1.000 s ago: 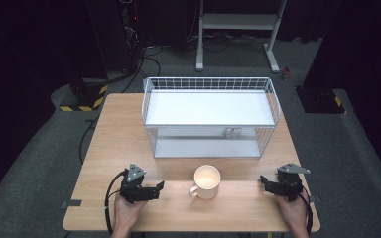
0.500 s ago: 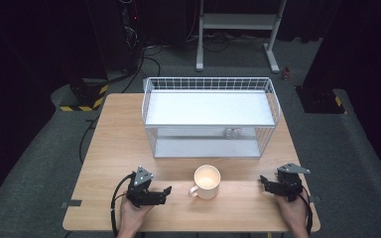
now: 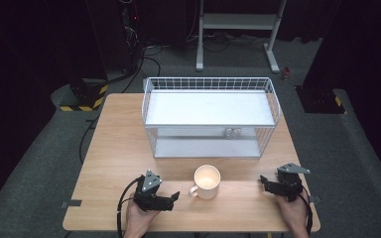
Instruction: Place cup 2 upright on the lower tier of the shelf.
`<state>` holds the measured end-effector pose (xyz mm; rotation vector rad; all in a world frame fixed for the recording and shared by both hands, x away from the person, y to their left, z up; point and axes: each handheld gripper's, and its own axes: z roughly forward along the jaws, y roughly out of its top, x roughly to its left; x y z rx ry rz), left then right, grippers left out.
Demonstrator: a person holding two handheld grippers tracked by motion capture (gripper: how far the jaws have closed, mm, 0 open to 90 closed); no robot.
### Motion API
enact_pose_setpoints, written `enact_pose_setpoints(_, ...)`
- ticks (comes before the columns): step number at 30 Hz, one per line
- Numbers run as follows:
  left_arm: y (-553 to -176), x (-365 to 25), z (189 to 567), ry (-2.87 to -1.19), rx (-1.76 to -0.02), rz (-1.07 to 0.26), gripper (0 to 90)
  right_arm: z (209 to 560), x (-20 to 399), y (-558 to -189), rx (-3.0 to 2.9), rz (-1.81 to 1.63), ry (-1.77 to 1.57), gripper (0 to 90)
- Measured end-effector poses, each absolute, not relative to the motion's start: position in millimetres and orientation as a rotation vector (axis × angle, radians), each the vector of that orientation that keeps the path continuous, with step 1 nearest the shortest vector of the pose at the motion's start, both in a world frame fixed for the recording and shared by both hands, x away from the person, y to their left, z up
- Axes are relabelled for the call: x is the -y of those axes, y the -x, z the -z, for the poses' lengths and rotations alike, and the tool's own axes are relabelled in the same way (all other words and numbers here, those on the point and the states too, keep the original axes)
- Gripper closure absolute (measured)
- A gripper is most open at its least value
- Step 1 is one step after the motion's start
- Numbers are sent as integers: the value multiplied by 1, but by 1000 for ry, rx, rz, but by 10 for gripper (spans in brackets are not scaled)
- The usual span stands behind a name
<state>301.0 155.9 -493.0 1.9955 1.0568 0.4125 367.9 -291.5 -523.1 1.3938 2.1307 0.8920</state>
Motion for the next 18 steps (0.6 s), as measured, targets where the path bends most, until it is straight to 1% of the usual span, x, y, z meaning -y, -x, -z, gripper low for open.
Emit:
enact_pose_setpoints(9, -294, -143, 491, -2015, -1015, -406, 51, 523, 292, -368, -2132, -890, -1392, 239)
enact_pose_setpoints(11, -291, -141, 491, -2016, -1005, -408, 28, 523, 292, -368, -2132, -890, -1392, 239)
enact_pose_setpoints(18, -288, -129, 491, -2038, -963, -404, 2, 523, 292, -368, -2131, -892, -1394, 239)
